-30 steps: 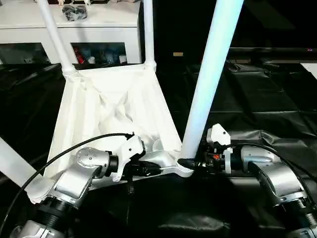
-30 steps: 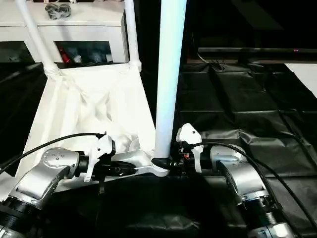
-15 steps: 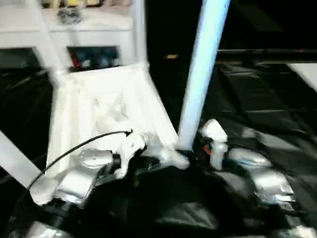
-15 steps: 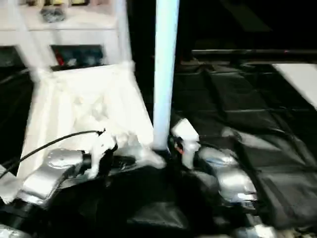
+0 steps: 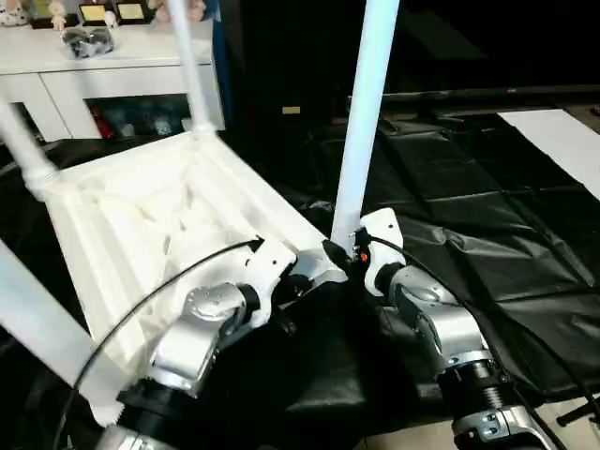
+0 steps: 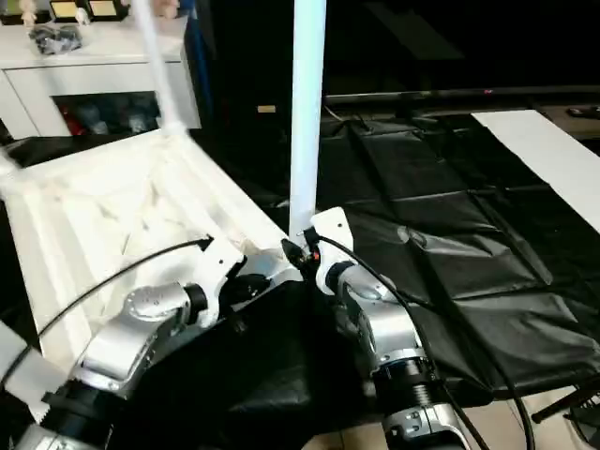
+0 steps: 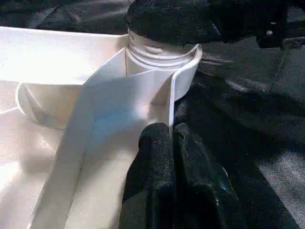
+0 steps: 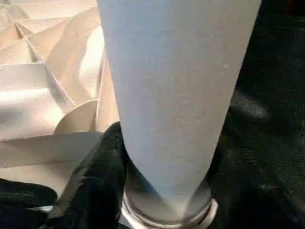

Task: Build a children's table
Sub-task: Rotate leg to tighten

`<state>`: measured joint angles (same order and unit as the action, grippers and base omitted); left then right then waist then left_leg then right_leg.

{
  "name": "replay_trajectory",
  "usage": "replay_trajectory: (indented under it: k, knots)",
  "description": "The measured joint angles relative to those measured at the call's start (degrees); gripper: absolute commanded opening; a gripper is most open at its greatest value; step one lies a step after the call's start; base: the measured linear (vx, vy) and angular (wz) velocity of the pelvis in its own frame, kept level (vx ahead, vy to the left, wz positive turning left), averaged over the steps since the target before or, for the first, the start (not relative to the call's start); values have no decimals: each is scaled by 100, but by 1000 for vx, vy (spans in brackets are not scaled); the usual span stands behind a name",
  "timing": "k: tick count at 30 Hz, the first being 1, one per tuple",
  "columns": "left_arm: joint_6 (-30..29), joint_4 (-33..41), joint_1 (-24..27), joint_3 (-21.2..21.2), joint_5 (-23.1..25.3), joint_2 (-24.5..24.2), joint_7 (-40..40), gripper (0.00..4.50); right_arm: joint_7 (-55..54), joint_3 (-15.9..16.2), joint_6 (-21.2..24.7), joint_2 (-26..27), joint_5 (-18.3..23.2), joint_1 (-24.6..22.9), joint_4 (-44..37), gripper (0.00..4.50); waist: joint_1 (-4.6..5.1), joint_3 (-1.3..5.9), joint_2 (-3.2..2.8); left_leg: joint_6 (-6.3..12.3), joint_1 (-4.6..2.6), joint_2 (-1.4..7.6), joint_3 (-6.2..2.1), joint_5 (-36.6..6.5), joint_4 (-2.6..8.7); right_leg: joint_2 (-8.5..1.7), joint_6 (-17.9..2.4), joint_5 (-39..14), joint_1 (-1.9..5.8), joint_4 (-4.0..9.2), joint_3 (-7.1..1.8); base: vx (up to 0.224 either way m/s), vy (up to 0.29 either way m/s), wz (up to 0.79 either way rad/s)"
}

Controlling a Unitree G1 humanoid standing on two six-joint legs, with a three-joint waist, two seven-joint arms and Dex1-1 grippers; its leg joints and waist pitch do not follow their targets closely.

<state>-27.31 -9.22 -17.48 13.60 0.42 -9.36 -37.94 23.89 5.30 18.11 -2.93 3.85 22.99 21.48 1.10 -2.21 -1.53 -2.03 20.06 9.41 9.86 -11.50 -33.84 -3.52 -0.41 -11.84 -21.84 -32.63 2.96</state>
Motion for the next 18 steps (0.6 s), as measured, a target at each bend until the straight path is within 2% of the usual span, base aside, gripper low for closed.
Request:
replay_trajectory:
  k: [2,4,7,10,16,18]
  knots:
    - [1,36,8,13,0,-25,-46,0,67,-16,0,-4,29,-29,-37,299,-3,0,0,0,5,-1,0,0,3,0,0,0,1,-1,-2,0,0,0]
    - [28,130,18,93,-37,-203,-287,0,585,89,-5,-295,83,-117,-253,299,-33,0,0,0,11,-2,1,0,11,1,-2,1,-3,-5,-8,0,0,0]
    - [145,300,135,155,-254,-553,-881,0,1660,345,-68,-994,187,-303,-596,299,-136,-2,1,0,8,-5,14,0,14,3,-20,27,-8,-30,-31,17,-4,1]
    - [184,409,162,218,-363,-770,-1296,0,2426,424,-95,-1459,324,-358,-764,299,-200,-5,7,-1,8,-4,30,0,17,4,-35,124,-8,-50,-51,53,-24,8]
    - [419,446,188,290,-611,-1228,-2105,0,3563,591,-125,-2104,554,-430,-976,299,-429,-1,-1,-1,12,30,51,1,89,19,-30,100,-15,-58,-29,58,-34,8]
    - [515,445,188,310,-703,-1416,-2368,0,3938,677,-140,-2288,596,-432,-1051,299,-464,-1,0,6,15,38,51,5,89,23,-38,83,-15,-61,-24,26,-9,1]
